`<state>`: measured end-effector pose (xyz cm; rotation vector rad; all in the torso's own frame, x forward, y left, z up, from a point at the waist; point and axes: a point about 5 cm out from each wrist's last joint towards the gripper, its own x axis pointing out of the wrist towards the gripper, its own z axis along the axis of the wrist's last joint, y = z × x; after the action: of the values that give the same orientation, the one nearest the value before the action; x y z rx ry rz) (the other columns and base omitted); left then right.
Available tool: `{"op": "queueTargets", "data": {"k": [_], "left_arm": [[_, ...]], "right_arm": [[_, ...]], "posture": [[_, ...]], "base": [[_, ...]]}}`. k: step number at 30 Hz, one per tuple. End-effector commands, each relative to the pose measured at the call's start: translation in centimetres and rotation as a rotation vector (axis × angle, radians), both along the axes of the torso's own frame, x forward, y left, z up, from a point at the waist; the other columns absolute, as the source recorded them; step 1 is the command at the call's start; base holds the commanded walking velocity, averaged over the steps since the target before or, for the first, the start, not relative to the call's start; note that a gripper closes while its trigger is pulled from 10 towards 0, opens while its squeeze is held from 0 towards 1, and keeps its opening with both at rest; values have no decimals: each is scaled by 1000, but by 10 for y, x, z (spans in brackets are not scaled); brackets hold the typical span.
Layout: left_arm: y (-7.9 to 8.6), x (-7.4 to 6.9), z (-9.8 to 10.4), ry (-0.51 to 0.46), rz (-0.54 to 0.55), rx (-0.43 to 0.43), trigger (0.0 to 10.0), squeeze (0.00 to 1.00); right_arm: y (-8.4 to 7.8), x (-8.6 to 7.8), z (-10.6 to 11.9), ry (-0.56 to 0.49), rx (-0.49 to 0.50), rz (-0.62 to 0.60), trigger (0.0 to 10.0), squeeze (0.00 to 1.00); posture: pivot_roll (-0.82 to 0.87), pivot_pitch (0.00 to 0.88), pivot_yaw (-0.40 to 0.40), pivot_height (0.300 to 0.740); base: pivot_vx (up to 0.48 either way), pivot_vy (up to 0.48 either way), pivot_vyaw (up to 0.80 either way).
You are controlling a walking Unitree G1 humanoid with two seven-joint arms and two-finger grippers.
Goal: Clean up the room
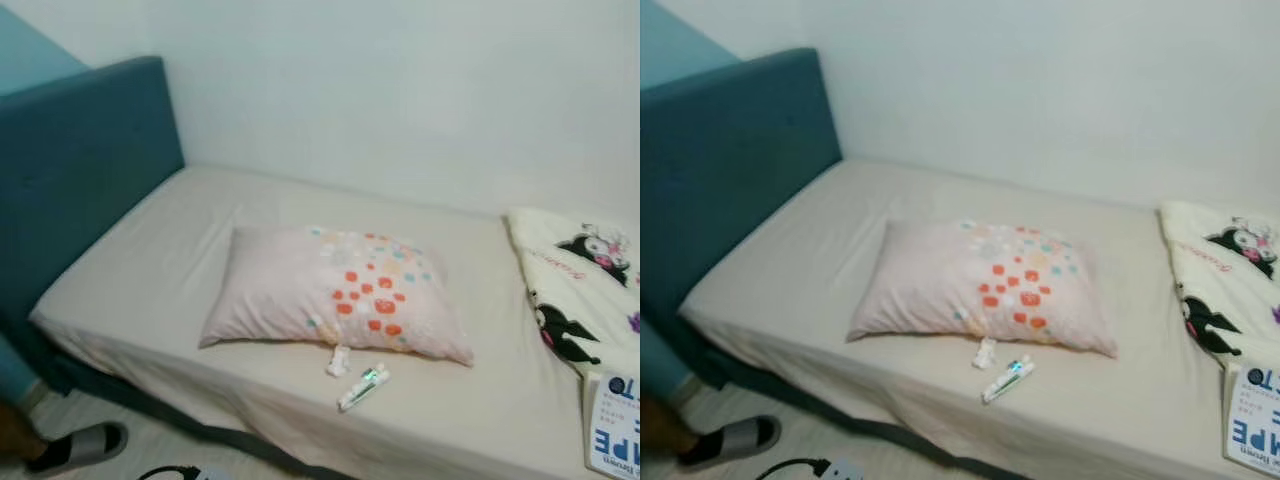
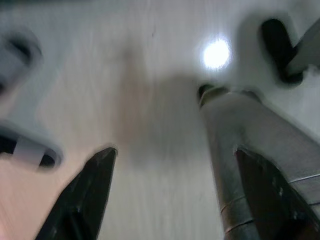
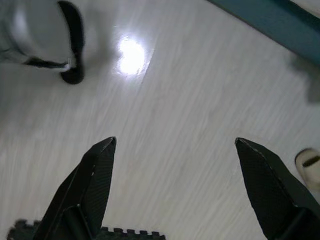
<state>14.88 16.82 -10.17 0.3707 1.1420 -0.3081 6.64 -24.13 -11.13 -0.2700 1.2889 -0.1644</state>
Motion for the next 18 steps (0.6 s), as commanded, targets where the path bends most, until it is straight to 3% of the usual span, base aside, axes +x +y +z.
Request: {"op": "queueTargets", "data": {"k": [1,6,7,9,10,11,13,14,18], "left_arm": [[4,-4,-1,19,-3,15,10000,0],[4,-4,-1,17,-4,17,10000,0],[4,-4,-1,13,-1,18,10000,0],[5,-4,-1,6,4,24,10000,0],[5,-4,-1,6,4,24,10000,0],[5,-3,-1,1,10,30,10000,0],[6,-3,-1,-4,18,39,10000,0],[6,-3,-1,-4,18,39,10000,0],[7,-2,-1,-8,16,49,10000,0]], "right_arm": [[2,10,2,-69,-2,-43,10000,0],[2,12,3,-134,3,-114,10000,0],[-13,64,21,-281,5,-125,10000,0],[-30,132,58,-500,36,-140,10000,0],[-30,132,58,-500,36,-140,10000,0],[-32,155,73,-586,80,-136,10000,0],[-26,181,92,-691,177,-75,10000,0],[-26,181,92,-691,177,-75,10000,0],[-7,213,116,-801,321,60,10000,0]], "posture": [[7,0,-21,730],[6,0,-18,710],[3,0,-13,705],[3,0,-13,695],[3,0,-13,695],[-1,0,-10,690],[-5,0,-8,680],[-5,0,-8,680],[-5,0,-8,660]], "base": [[315,0,0],[311,0,0],[277,0,0],[139,0,0],[0,0,0],[0,0,0],[0,0,0],[0,0,0],[0,0,0]]}}
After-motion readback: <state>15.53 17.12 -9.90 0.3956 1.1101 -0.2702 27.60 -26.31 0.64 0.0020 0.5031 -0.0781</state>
